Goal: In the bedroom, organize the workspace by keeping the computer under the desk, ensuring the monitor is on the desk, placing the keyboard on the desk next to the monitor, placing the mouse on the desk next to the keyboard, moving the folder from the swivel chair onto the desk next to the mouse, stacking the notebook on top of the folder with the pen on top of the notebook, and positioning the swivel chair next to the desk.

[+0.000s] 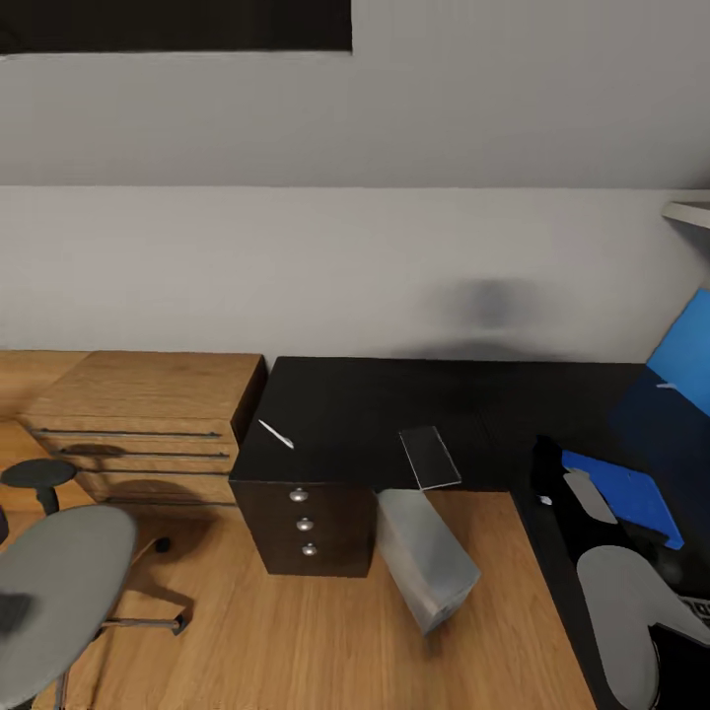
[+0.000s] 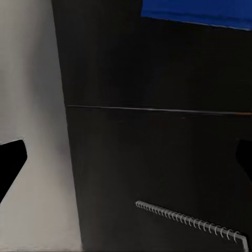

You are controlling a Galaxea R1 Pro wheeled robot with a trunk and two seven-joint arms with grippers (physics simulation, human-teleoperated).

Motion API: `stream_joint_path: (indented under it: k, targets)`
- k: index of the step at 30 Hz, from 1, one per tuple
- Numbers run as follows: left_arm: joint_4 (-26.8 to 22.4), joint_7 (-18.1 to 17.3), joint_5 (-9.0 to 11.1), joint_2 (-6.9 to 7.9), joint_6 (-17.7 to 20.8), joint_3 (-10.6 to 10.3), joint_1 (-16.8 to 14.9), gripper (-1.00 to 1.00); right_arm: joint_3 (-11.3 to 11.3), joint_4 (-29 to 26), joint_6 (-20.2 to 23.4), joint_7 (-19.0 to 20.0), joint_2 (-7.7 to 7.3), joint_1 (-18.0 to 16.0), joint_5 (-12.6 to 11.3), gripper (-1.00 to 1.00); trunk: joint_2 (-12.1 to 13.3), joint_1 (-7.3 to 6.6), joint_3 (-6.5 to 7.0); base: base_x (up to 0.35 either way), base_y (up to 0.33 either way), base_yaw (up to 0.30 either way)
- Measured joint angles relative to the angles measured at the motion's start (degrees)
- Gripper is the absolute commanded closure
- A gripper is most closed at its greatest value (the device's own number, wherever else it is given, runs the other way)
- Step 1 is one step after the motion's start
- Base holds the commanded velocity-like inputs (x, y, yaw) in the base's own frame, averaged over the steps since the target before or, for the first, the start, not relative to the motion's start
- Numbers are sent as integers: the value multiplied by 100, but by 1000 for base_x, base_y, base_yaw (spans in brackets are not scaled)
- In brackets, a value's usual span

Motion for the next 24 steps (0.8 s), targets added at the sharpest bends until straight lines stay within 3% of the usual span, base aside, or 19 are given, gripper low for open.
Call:
stream_joint_path:
  k: [20,24]
  targets:
    - [0,0,0,9,0,9,0,-100,3,0,-2,6,100,0,16,-100,0,0,56,0,0,221]
    - [0,0,0,3,0,4,0,-100,198,-8,-2,13,122,0,30,-100,0,0,61,0,0,216]
